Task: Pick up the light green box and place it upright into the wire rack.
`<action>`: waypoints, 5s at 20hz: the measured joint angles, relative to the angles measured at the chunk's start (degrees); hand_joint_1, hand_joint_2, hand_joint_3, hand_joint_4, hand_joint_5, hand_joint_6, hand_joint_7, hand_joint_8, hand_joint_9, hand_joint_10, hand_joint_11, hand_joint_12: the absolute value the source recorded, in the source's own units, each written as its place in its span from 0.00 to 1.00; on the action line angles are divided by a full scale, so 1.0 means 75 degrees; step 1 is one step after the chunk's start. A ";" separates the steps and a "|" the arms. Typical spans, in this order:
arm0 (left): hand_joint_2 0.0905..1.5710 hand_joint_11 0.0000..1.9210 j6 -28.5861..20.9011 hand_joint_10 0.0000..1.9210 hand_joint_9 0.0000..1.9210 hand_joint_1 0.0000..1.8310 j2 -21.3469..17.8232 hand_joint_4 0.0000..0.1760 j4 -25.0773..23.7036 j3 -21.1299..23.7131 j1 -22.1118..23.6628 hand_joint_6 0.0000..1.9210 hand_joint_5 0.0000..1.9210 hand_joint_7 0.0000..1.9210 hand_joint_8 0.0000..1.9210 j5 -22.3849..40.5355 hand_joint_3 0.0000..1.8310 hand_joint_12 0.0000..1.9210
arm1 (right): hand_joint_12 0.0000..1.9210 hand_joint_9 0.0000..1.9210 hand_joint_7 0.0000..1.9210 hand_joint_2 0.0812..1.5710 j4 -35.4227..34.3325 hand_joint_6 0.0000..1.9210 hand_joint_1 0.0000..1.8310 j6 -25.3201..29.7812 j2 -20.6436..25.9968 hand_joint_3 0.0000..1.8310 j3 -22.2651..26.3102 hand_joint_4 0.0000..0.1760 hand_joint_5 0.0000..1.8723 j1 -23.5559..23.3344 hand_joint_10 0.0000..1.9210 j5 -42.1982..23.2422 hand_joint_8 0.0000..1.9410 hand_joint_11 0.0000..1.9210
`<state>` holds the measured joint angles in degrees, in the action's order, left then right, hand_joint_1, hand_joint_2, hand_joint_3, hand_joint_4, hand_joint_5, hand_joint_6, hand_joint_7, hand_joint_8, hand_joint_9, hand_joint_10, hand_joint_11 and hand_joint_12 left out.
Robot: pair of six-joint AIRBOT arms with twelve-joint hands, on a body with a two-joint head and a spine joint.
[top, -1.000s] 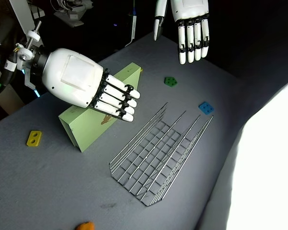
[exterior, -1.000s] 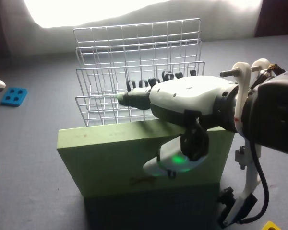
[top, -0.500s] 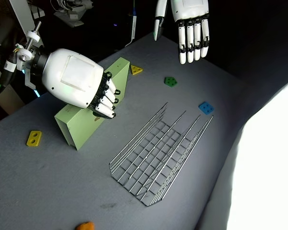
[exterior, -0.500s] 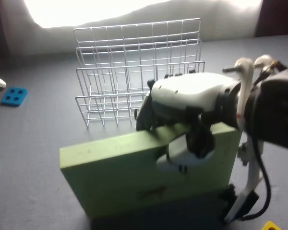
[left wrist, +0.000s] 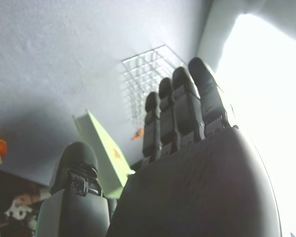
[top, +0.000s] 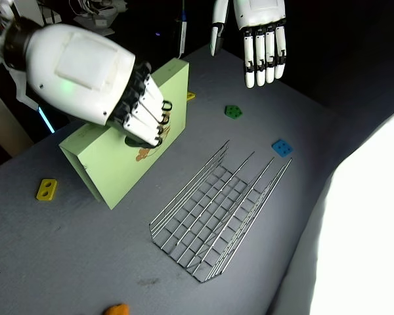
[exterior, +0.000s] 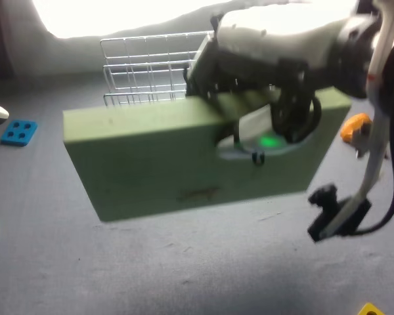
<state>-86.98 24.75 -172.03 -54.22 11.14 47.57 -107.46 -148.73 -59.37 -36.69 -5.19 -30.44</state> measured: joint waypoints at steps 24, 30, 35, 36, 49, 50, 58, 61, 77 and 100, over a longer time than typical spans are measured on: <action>0.78 0.00 0.0000 0.00 0.13 0.10 0.0012 0.07 0.0000 0.0000 0.0000 0.00 0.11 0.14 0.00 -0.0003 0.00 0.31 | 0.94 0.36 0.44 0.71 0.4334 0.36 0.69 0.3337 -0.1142 0.00 -0.2122 0.00 0.58 0.0495 0.80 0.0662 0.73 0.26; 0.79 0.00 0.0000 0.00 0.14 0.04 0.0012 0.00 0.0000 0.0000 0.0000 0.00 0.12 0.16 0.00 -0.0003 0.00 0.31 | 0.98 0.33 0.43 0.72 0.4336 0.38 0.68 0.3395 -0.1183 0.00 -0.2127 0.00 0.55 0.0495 0.83 0.0635 0.76 0.23; 0.80 0.00 0.0000 0.00 0.15 0.03 0.0012 0.00 0.0000 0.0000 0.0000 0.00 0.13 0.18 0.00 -0.0003 0.00 0.31 | 0.94 0.37 0.48 0.70 0.4339 0.41 0.68 0.3398 -0.1186 0.00 -0.2095 0.00 0.55 0.0533 0.73 0.0635 0.66 0.23; 0.80 0.00 0.0000 0.00 0.15 0.03 0.0012 0.00 0.0000 0.0000 0.0000 0.00 0.13 0.18 0.00 -0.0003 0.00 0.31 | 0.94 0.37 0.48 0.70 0.4354 0.41 0.68 0.3401 -0.1186 0.00 -0.2092 0.00 0.55 0.0583 0.73 0.0638 0.66 0.23; 0.79 0.00 0.0000 0.00 0.16 0.03 0.0012 0.01 0.0000 0.0000 0.0000 0.00 0.13 0.18 0.00 -0.0003 0.00 0.34 | 0.94 0.37 0.47 0.70 0.4132 0.41 0.68 0.2987 -0.1192 0.00 -0.1950 0.00 0.55 0.0629 0.73 0.0490 0.67 0.23; 0.79 0.00 0.0000 0.00 0.16 0.03 0.0009 0.01 0.0000 0.0000 0.0000 0.00 0.13 0.18 0.00 -0.0003 0.00 0.34 | 0.94 0.37 0.47 0.70 0.4115 0.41 0.68 0.2940 -0.1186 0.00 -0.1920 0.00 0.55 0.0629 0.73 0.0469 0.67 0.23; 0.80 0.00 0.0000 0.00 0.13 0.07 0.0009 0.00 0.0000 0.0000 0.0000 0.00 0.13 0.15 0.00 -0.0003 0.00 0.28 | 0.92 0.39 0.48 0.69 0.3637 0.38 0.68 0.2882 -0.1174 0.00 -0.1877 0.00 0.57 0.0425 0.72 0.0341 0.65 0.25; 0.80 0.00 0.0000 0.00 0.14 0.08 0.0009 0.00 0.0000 0.0000 0.0000 0.00 0.13 0.15 0.00 -0.0003 0.00 0.29 | 0.93 0.39 0.49 0.69 0.3072 0.40 0.68 0.2885 -0.1160 0.00 -0.1880 0.00 0.56 0.0242 0.72 0.0192 0.64 0.26; 0.80 0.00 0.0000 0.00 0.14 0.08 0.0012 0.00 0.0000 0.0000 0.0000 0.00 0.14 0.15 0.00 0.0000 0.00 0.29 | 0.93 0.40 0.49 0.69 0.2926 0.40 0.68 0.3407 -0.1731 0.00 -0.2987 0.00 0.56 0.0828 0.72 0.0431 0.64 0.26; 0.79 0.00 -0.0003 0.00 0.13 0.11 0.0105 0.10 0.0000 0.0000 -0.0055 0.00 0.12 0.14 0.00 -0.0006 0.00 0.34 | 0.95 0.37 0.46 0.71 0.3585 0.42 0.68 0.3847 -0.2454 0.00 -0.3605 0.00 0.54 0.1696 0.77 0.0740 0.70 0.25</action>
<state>-87.00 25.54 -172.03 -54.22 10.72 47.53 -80.58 -119.87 -77.78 -63.72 7.53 -24.88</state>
